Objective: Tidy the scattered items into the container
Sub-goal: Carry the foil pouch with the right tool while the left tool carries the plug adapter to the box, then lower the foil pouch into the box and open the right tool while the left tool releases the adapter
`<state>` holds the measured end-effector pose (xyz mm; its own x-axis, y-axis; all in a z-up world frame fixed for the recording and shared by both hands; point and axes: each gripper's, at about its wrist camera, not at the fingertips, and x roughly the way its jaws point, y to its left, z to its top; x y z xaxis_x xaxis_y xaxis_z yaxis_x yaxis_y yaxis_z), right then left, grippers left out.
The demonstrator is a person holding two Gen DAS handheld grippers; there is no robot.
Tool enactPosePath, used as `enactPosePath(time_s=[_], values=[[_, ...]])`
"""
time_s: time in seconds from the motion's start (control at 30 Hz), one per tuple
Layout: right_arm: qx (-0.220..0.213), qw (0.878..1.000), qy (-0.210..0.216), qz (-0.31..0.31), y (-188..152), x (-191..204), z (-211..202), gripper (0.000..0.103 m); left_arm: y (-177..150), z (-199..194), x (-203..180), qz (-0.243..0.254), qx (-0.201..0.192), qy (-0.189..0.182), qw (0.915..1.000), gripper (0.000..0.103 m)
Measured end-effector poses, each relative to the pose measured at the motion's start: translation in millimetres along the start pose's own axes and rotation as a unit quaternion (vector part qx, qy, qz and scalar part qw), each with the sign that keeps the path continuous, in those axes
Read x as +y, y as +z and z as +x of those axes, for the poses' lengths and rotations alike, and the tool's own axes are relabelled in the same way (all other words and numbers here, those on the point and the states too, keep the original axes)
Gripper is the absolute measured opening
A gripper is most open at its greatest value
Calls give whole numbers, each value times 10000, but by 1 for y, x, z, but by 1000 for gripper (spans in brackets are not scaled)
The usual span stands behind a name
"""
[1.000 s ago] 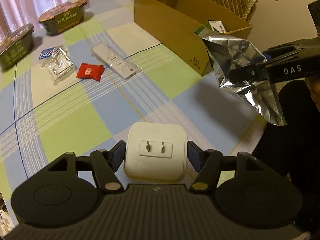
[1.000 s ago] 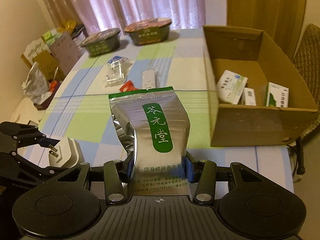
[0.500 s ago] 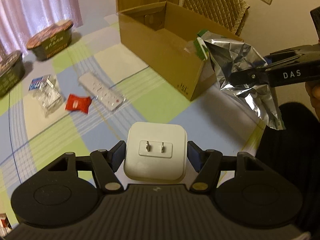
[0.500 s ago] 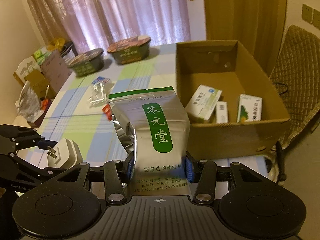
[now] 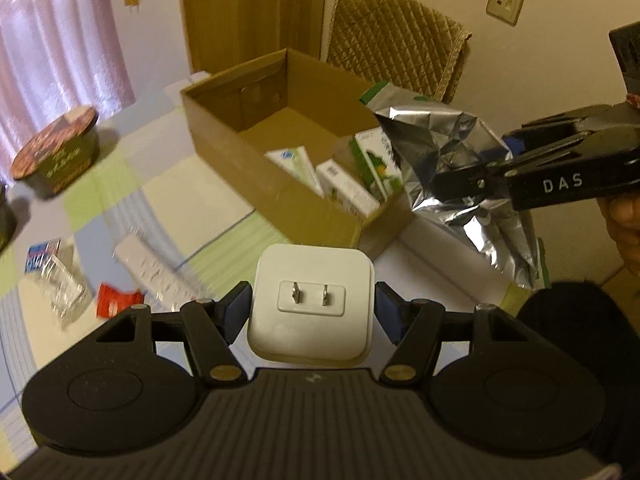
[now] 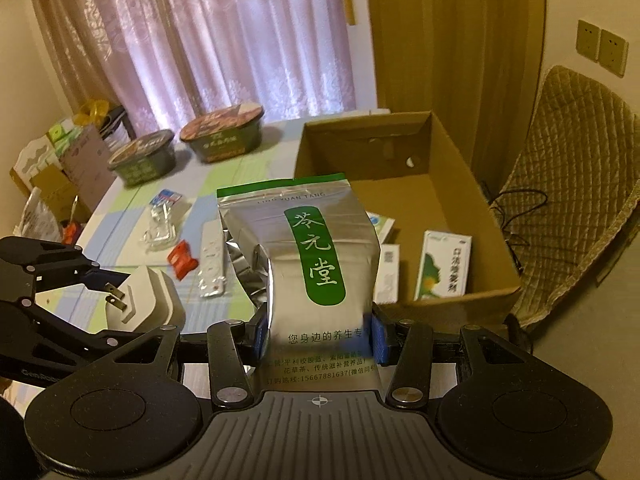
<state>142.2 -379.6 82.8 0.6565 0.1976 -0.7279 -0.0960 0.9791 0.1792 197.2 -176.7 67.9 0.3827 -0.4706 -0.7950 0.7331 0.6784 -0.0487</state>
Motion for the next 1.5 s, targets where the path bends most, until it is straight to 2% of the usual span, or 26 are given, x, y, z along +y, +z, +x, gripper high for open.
enactPosePath(time_s=[0.33, 0.57, 1.1, 1.5], values=[[-200, 9997, -172, -17, 29, -32, -1, 50, 51, 22, -13, 277, -200, -165, 9993, 61], [-256, 9993, -262, -45, 46, -50, 4, 50, 75, 38, -19, 419, -230, -239, 9986, 62], [-248, 9988, -433, -5, 69, -76, 25, 50, 102, 78, -17, 383, -228, -324, 9985, 61], [-156, 9988, -458, 15, 75, -87, 45, 50, 106, 106, -18, 357, -120, -390, 9985, 62]])
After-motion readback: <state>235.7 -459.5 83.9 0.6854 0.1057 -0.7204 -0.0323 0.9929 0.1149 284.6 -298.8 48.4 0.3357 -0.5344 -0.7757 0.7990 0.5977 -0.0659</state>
